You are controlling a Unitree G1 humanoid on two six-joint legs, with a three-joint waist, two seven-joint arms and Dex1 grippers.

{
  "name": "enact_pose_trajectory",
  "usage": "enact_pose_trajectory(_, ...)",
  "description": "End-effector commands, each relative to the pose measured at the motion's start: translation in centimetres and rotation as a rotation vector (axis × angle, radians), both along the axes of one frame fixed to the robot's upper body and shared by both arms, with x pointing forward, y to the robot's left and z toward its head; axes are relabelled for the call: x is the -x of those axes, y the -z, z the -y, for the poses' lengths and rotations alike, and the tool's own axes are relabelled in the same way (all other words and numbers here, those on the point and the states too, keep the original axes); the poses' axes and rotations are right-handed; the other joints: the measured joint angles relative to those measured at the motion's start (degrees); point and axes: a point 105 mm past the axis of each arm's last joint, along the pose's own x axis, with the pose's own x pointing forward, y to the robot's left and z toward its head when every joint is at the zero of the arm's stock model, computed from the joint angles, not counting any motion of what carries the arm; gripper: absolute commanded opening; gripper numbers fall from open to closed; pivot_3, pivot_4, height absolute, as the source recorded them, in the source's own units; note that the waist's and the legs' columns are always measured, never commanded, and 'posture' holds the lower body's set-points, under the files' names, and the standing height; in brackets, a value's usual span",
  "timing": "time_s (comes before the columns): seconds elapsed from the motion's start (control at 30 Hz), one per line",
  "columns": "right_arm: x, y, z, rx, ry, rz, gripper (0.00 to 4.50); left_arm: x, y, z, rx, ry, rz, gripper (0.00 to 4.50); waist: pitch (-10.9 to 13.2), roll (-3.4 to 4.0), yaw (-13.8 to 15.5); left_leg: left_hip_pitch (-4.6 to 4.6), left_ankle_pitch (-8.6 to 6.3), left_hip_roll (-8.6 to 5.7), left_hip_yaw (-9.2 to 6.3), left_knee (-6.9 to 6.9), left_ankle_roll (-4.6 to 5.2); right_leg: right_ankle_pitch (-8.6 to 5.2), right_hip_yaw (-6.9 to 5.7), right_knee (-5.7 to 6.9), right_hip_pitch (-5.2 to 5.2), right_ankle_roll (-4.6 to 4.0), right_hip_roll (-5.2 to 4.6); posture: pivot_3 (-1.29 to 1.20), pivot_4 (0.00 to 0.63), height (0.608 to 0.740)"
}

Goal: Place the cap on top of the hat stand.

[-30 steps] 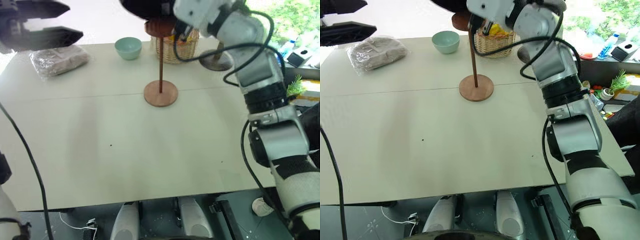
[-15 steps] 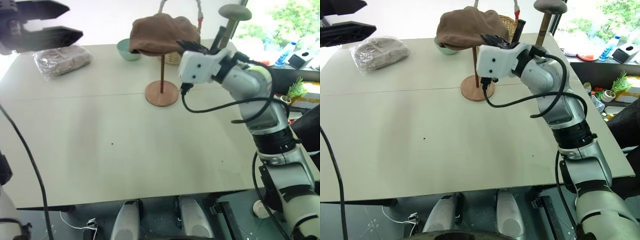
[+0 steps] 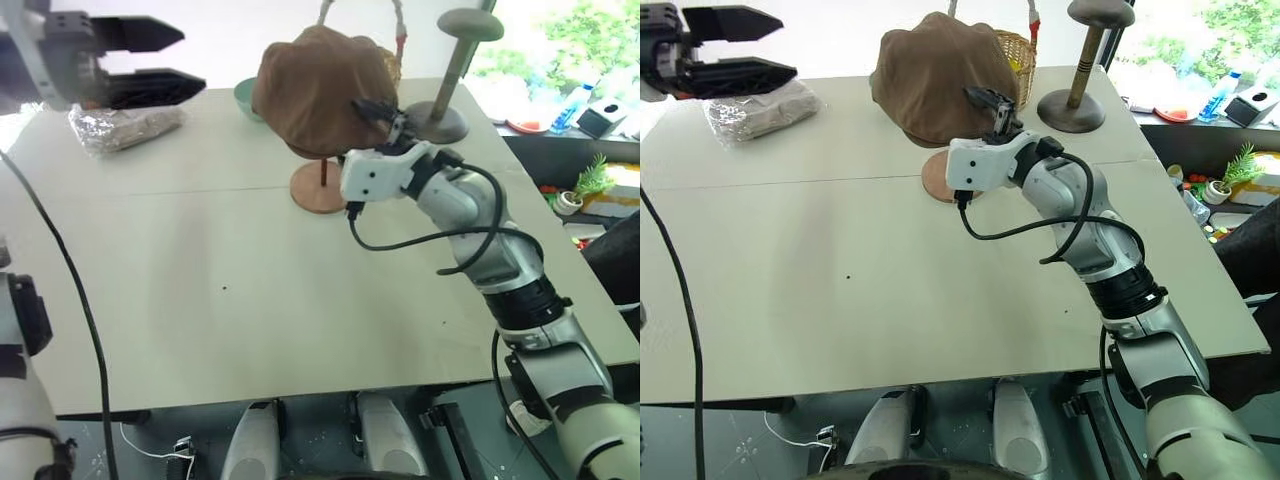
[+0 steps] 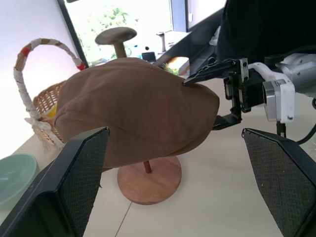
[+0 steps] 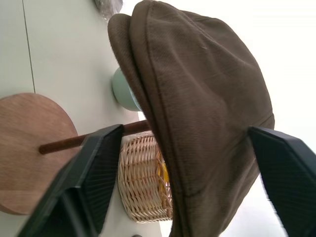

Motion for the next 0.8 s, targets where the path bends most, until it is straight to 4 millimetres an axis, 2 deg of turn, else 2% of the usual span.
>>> enact_pose_trajectory(0.03,2.5,-2.4,0.7,-0.046,-0.087,0.003,3.95,0.7,-0.7,0.7,-0.032,0.029,0.065,4.50,0.0,0.00,0.0,0.00,0.00,0.00,0.00,0.00,0.00,0.00,0.00,0.00,0.00,0.01,-0.01,0.00,0.150,0.740)
enact_pose_trajectory(0.1,3.6,-2.7,1.3,-0.034,-0.125,-0.019,3.95,0.7,-0.5,1.0,-0.044,0.037,0.069,4.50,0.0,0.00,0.0,0.01,0.00,-0.01,0.00,0.00,0.00,0.00,0.00,0.01,0.01,0.01,-0.01,0.00,0.150,0.740)
enact_pose_trajectory(0.2,5.8,-4.3,3.5,-0.022,-0.191,-0.077,3.95,0.7,-0.4,2.1,-0.090,0.057,0.110,4.50,0.0,0.00,0.2,0.02,0.00,0.00,0.00,0.02,0.00,0.00,0.00,0.01,0.01,0.01,0.00,0.00,0.150,0.740)
enact_pose_trajectory(0.27,6.7,-5.4,5.0,-0.070,-0.217,-0.177,3.95,0.7,-0.1,2.9,-0.147,0.070,0.153,4.50,0.0,0.00,0.2,0.03,0.00,0.00,0.01,0.03,0.00,0.00,0.00,0.00,0.06,0.01,-0.01,0.00,0.150,0.740)
enact_pose_trajectory(0.37,6.9,-6.9,7.5,-0.202,-0.205,-0.352,3.95,0.8,0.8,4.1,-0.262,0.093,0.241,4.50,0.0,-0.01,0.2,0.10,0.00,0.00,0.01,0.03,0.00,0.00,0.01,0.00,0.12,0.00,-0.01,0.00,0.150,0.740)
enact_pose_trajectory(0.43,7.1,-7.6,8.9,-0.298,-0.206,-0.514,4.49,0.8,1.2,5.0,-0.334,0.118,0.297,4.50,0.0,0.01,0.1,0.17,0.00,0.00,0.04,0.02,0.00,-0.01,0.04,0.02,0.16,-0.01,-0.01,0.00,0.150,0.740)
enact_pose_trajectory(0.47,7.4,-7.7,9.4,-0.329,-0.203,-0.592,4.49,0.8,1.4,5.7,-0.371,0.131,0.334,4.50,0.0,0.01,0.2,0.18,0.00,0.00,0.05,0.02,0.00,-0.01,0.06,0.02,0.15,-0.01,-0.01,0.00,0.150,0.740)
enact_pose_trajectory(0.67,9.4,-8.9,10.0,-0.470,-0.288,-0.945,4.49,-0.4,2.8,8.7,-0.522,0.142,0.481,4.50,0.0,0.01,0.2,0.22,-0.01,0.01,0.11,0.02,0.01,-0.09,0.13,0.00,0.16,-0.17,-0.01,0.00,0.150,0.740)
enact_pose_trajectory(0.8,10.5,-9.6,9.9,-0.516,-0.341,-1.078,4.49,-1.1,3.5,10.5,-0.555,0.137,0.540,4.50,0.0,0.01,0.2,0.18,-0.01,0.01,0.13,0.01,0.02,-0.04,0.15,-0.01,0.12,-0.06,-0.01,0.00,0.150,0.740)
